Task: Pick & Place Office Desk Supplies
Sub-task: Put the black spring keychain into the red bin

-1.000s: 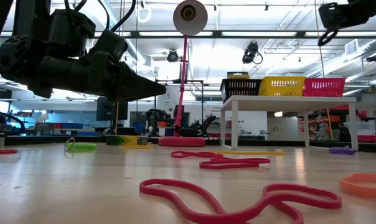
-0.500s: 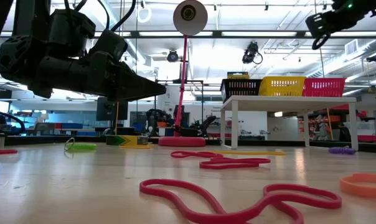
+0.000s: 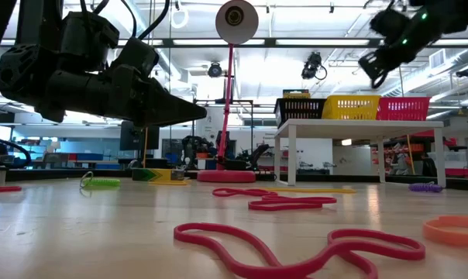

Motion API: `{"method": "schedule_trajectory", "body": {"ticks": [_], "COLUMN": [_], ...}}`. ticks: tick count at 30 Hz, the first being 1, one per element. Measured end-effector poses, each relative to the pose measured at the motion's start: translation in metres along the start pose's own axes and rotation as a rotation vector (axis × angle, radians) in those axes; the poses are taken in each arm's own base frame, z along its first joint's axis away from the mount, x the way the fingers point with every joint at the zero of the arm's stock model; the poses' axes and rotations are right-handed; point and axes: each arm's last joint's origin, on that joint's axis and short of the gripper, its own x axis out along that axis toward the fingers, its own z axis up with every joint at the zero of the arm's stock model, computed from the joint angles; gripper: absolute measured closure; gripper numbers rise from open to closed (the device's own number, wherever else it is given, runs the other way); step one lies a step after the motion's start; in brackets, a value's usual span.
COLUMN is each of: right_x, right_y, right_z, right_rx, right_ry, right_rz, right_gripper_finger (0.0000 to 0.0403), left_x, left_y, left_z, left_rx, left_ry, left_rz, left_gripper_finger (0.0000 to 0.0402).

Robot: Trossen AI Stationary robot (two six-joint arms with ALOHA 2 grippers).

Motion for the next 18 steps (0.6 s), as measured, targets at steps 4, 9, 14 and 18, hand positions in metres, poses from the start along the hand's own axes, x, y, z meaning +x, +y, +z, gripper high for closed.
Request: {"method": "schedule_trajectory", "body": {"ticks": [4,9,14,18], "right_x": [0.022,0.045,0.057,0.057], "right_y": [0.005,0.012,0.016,0.016], "right_z": [-0.006,-0.014,-0.022,-0.021], "right_rx": [0.08,0.103,0.071,0.089], "right_ry": [0.125,0.232,0.296,0.294], "right_rz": [0.116,0.134,0.087,0.086], "right_gripper_finger": [0.0388,0.0388,0.0384,0.0334], "left_x": [0.0,0.0,0.0,0.0], "left_y": [0.0,0.0,0.0,0.0], "left_z": [0.0,0.0,0.0,0.0], "left_rx": [0.0,0.0,-0.001,-0.002], "left_ry": [0.0,0.0,0.0,0.001], "left_rz": [0.0,0.0,0.0,0.0], "left_gripper_finger": [0.0282,0.0282,0.0282,0.0282]}}
